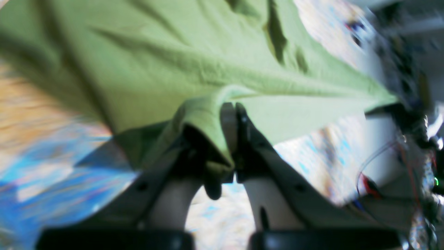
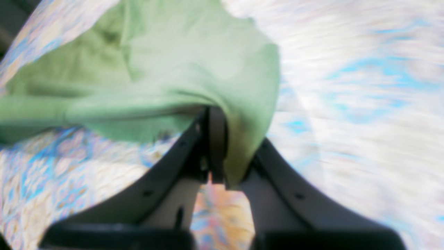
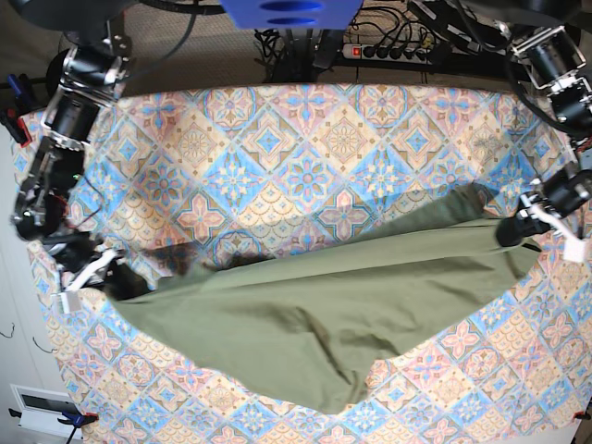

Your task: Layout the t-shirt on the table in an organized manner, then fold the t-shirt properly

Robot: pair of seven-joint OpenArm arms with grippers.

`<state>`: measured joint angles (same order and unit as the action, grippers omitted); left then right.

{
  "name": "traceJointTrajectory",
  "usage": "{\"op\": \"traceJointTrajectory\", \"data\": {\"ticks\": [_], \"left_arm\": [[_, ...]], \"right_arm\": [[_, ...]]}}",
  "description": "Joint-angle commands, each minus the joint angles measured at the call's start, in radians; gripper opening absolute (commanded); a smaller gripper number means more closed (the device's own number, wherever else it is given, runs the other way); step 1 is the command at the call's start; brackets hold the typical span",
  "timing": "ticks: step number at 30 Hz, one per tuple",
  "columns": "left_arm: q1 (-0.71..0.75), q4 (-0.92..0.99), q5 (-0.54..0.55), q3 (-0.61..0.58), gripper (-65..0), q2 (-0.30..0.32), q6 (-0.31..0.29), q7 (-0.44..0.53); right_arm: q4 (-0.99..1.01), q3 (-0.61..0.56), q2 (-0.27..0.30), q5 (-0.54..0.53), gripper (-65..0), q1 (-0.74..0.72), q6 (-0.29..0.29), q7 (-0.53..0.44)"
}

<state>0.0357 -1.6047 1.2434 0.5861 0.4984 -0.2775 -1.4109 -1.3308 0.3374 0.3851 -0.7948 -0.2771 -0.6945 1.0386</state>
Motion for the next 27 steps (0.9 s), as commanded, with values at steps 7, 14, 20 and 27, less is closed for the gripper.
{"op": "traceJointTrajectory", "data": {"ticks": [7, 14, 20, 27], "left_arm": [[0.082, -0.042, 0.012, -0.099, -65.0, 0.003, -0.001, 0.015], [0.252, -0.170, 0.011, -0.157, -65.0, 0.101, -0.001, 0.015], [0.355, -0.182, 0.008, -0.157, -65.0, 0.207, -0.001, 0.015], [0.444, -0.182, 0.008, -0.157, -65.0, 0.319, -0.001, 0.015]], "right_arm": [[-0.079, 0.137, 0.125, -0.120, -64.1, 0.095, -0.004, 0.064], [-0.210, 0.225, 0.151, -0.120, -64.0, 0.365, -0.004, 0.064], [-0.252, 0.263, 0.156, -0.120, -64.0, 0.579, -0.004, 0.064], [-0.342, 0.388, 0.156, -0.120, -64.0, 0.783, -0.004, 0.064]]}}
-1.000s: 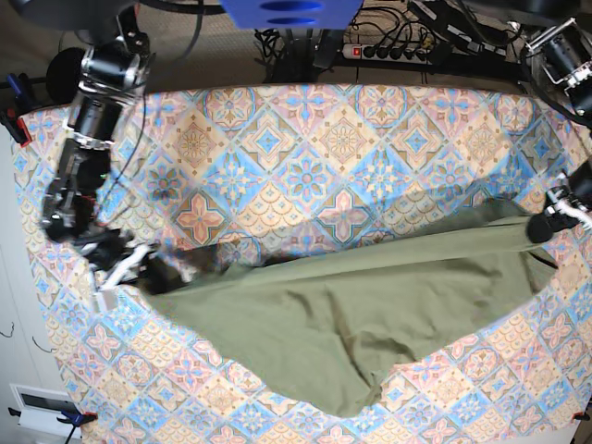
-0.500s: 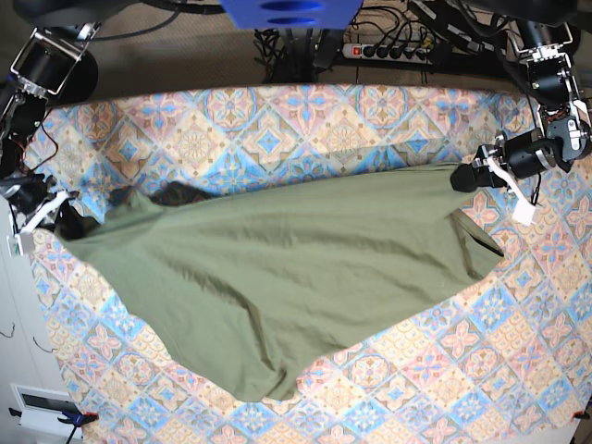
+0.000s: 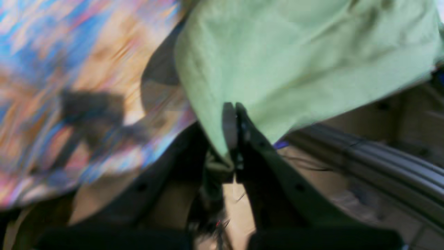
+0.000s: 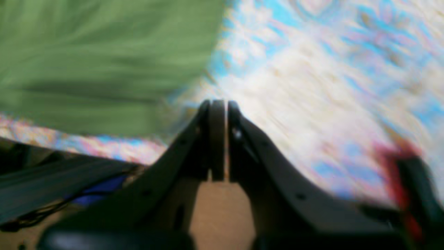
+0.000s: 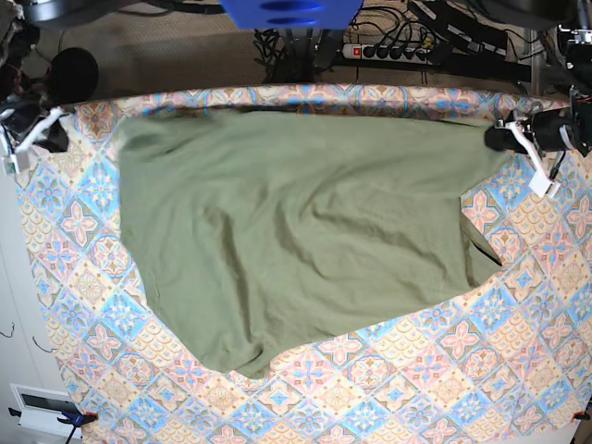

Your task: Layout the t-shirt on the table in an organized manner, then fold the t-shirt properly

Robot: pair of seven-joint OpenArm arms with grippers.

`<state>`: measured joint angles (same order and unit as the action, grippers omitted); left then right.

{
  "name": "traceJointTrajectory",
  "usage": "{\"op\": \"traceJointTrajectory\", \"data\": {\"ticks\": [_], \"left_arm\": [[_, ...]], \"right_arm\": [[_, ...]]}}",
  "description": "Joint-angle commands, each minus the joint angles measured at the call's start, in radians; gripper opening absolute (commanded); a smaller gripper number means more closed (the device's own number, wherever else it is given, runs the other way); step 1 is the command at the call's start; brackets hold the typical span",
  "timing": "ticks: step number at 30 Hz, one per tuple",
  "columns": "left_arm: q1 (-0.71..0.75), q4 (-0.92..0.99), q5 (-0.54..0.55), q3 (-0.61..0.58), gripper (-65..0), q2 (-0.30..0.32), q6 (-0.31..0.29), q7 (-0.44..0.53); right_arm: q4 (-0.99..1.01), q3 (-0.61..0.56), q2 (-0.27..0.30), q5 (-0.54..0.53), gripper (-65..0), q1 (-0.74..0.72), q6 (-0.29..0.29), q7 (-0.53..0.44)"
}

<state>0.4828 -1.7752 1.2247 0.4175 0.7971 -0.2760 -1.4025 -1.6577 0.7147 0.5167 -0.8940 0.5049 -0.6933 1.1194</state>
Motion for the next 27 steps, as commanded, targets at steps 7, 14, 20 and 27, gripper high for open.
{"op": "traceJointTrajectory", "data": {"ticks": [7, 14, 20, 27], "left_arm": [[-0.002, -0.113, 0.030, 0.008, -65.0, 0.075, -0.002, 0.006], [0.018, -0.114, 0.023, -0.113, -65.0, 0.078, -0.001, 0.006], [0.024, -0.114, -0.049, -0.119, -65.0, 0.081, -0.001, 0.006], [0.061, -0.114, -0.050, -0.119, -49.8, 0.083, -0.001, 0.006]], "right_arm": [[-0.049, 0.095, 0.024, -0.021, -64.0, 0.062, -0.005, -0.015], [-0.045, -0.056, 0.021, -0.017, -63.0, 0.031, -0.005, 0.044], [-0.039, -0.241, 0.015, 0.074, -48.7, -0.150, -0.005, 0.044], [-0.037, -0.257, -0.092, 0.275, -40.2, -0.251, -0.005, 0.061]]}}
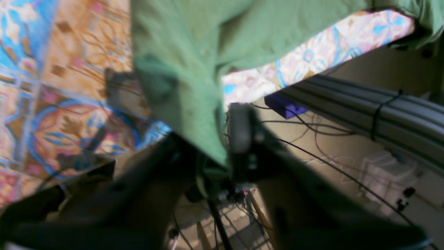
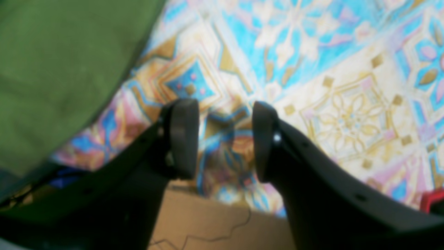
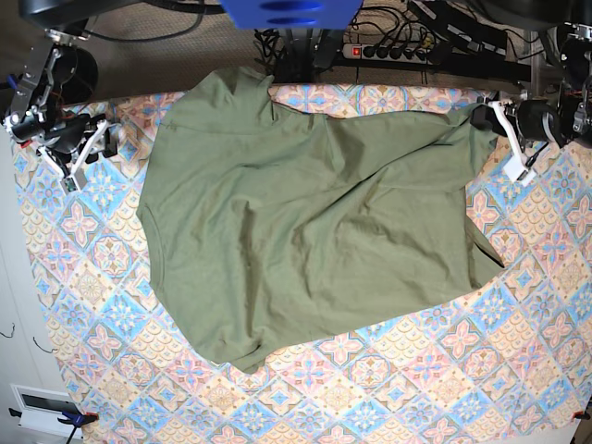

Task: Layout the t-shirt on the table in an organized manner, then fold the t-shirt properly
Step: 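Regrasp the shirt corner with the right gripper and pull it outward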

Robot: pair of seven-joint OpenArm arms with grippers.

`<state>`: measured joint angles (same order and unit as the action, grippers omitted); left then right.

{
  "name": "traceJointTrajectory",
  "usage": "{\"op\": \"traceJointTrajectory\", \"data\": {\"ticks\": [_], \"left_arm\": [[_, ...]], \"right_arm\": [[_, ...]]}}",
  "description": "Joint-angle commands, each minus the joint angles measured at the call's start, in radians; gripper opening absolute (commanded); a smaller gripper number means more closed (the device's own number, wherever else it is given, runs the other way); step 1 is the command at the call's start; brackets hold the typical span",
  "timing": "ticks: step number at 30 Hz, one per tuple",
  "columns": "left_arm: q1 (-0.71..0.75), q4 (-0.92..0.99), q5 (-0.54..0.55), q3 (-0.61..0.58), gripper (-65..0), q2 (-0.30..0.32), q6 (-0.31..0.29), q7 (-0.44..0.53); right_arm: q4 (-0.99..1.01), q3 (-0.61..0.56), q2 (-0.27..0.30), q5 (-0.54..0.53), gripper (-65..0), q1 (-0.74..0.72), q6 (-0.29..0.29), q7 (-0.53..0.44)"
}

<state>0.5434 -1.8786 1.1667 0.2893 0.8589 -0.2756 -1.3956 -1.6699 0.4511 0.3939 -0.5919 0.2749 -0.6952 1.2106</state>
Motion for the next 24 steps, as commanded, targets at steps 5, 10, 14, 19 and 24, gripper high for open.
{"op": "traceJointTrajectory", "data": {"ticks": [5, 10, 14, 19, 24], "left_arm": [[0.068, -0.011, 0.009, 0.009, -32.0, 0.021, -0.001, -0.001], [0.097, -0.011, 0.006, -0.003, -28.7, 0.021, -0.001, -0.001], [0.117, -0.011, 0.002, -0.019, -28.6, 0.058, -0.001, -0.001], [0.120, -0.011, 0.008, -0.012, -28.4, 0.078, -0.001, -0.001], [0.168, -0.013, 0.008, -0.015, -28.4, 0.118, -0.001, -0.001]], "right_arm": [[0.007, -0.004, 0.017, -0.027, -40.0, -0.026, -0.003, -0.004], [0.024, -0.077, 0.017, -0.027, -39.9, -0.027, -0.003, -0.010], [0.024, -0.145, 0.017, -0.027, -39.8, -0.027, -0.003, -0.012], [0.026, -0.166, -0.014, -0.027, -39.8, -0.078, -0.003, -0.012], [0.083, -0.165, -0.020, -0.026, -39.8, -0.087, -0.003, -0.012]]}}
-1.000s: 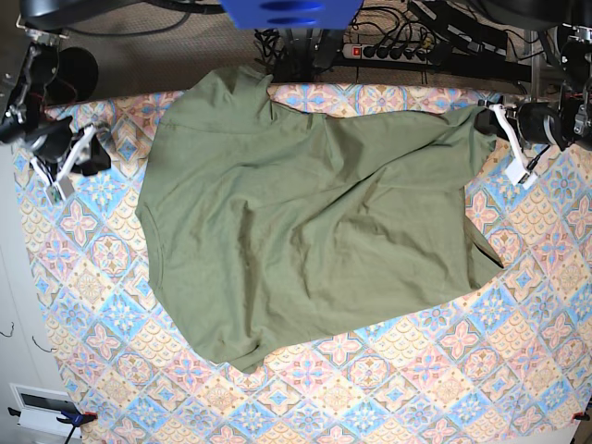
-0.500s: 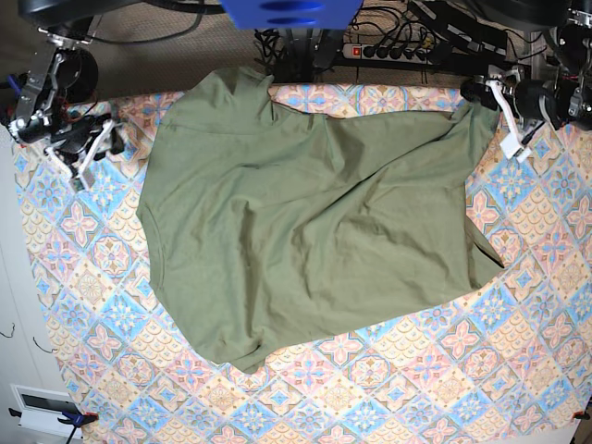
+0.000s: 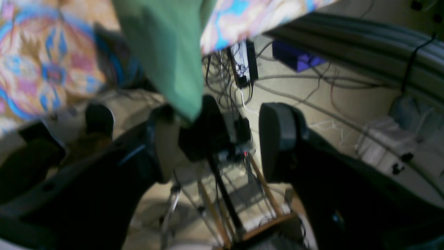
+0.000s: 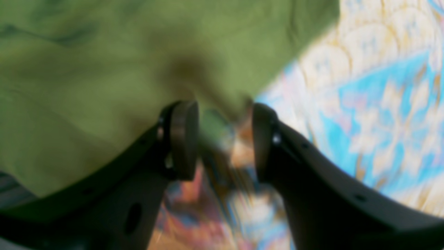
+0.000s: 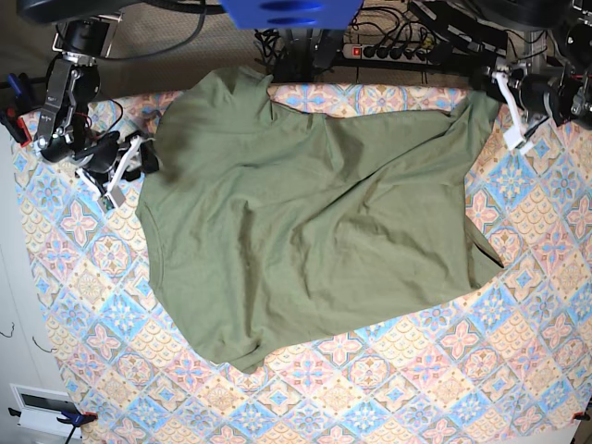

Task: Layout the t-shirt on the table in an organized manner, then fold the t-shirt properly
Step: 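Regrasp the shirt corner with the right gripper and pull it outward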

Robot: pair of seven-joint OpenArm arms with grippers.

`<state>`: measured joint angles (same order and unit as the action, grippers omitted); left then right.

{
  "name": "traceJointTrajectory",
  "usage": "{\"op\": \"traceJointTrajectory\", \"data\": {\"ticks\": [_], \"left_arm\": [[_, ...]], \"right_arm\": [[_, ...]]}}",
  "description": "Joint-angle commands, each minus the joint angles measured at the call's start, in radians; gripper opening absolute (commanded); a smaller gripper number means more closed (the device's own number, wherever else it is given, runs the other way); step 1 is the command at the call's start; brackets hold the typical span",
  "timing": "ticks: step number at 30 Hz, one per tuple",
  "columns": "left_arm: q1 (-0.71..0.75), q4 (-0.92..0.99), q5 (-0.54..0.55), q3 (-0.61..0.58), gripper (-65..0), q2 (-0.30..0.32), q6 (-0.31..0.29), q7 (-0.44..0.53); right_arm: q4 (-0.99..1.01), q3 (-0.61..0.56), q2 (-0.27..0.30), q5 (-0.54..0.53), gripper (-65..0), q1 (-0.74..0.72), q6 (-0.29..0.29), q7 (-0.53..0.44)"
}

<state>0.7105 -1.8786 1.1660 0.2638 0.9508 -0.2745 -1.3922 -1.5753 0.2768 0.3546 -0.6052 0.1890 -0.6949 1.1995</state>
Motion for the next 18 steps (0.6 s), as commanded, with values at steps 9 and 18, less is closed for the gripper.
{"op": "traceJointTrajectory", "data": {"ticks": [9, 18], "left_arm": [[0.024, -0.013, 0.002, 0.013, -28.4, 0.076, -0.002, -0.004], [0.016, -0.011, 0.010, 0.016, -28.5, 0.066, -0.001, -0.004]], "right_arm": [[-0.004, 0.008, 0.013, -0.014, -24.0, 0.005, -0.003, 0.001], [-0.001, -0.027, -0.038, -0.015, -27.1, 0.005, -0.003, 0.006]]}}
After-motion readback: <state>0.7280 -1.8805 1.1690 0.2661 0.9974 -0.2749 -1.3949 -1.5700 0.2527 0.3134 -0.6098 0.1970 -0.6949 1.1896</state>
